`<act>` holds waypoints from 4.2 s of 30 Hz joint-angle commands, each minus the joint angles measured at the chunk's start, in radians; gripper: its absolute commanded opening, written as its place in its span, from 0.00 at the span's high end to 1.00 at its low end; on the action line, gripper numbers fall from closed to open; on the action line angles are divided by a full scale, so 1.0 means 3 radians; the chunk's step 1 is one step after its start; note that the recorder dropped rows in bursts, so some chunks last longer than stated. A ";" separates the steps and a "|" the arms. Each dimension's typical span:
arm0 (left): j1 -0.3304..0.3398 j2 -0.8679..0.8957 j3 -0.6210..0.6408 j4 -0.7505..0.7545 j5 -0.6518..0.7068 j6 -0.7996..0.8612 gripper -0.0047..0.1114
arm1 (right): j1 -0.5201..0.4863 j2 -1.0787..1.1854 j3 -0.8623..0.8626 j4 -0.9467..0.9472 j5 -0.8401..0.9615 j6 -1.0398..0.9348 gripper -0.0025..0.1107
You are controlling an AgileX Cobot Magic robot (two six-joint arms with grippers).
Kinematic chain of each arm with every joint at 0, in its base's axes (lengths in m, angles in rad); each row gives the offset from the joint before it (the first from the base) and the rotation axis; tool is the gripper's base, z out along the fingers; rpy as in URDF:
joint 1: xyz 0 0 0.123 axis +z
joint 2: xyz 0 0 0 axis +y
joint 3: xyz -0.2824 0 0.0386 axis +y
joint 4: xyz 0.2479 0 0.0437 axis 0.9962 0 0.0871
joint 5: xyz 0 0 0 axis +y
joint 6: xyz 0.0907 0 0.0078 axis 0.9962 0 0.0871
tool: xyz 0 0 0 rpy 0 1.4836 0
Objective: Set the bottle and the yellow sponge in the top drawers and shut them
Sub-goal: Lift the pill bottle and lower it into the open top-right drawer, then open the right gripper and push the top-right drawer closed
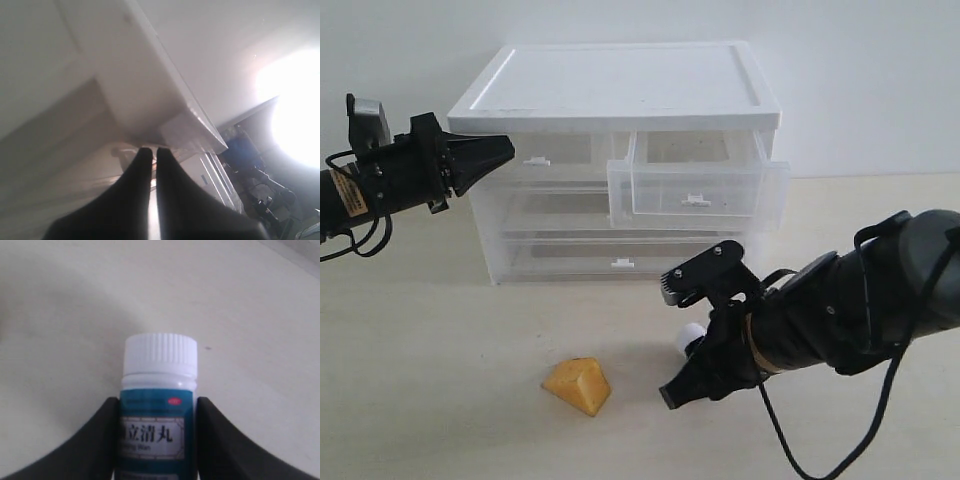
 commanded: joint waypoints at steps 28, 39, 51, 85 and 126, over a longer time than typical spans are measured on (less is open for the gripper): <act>-0.0003 -0.0005 -0.0024 -0.0162 0.0108 0.0026 0.93 | -0.0006 -0.1475 -0.0585 -0.0011 0.0484 -0.2028 0.98; -0.0003 -0.0005 -0.0024 -0.0171 0.0108 0.0026 0.93 | -0.0006 -0.0858 -0.0875 -0.0011 0.0678 -0.3067 0.98; -0.0003 -0.0005 -0.0024 -0.0171 0.0109 0.0051 0.93 | -0.0006 -0.0828 -0.0875 -0.0011 0.0886 -0.3076 0.97; -0.0003 -0.0005 -0.0024 -0.0191 0.0109 0.0050 0.93 | -0.0006 -0.1468 -0.0318 0.2105 0.0355 -0.1427 0.98; -0.0003 -0.0005 -0.0024 -0.0197 0.0109 0.0065 0.93 | -0.0006 -0.0135 -0.1399 0.0656 0.1527 -0.1054 0.98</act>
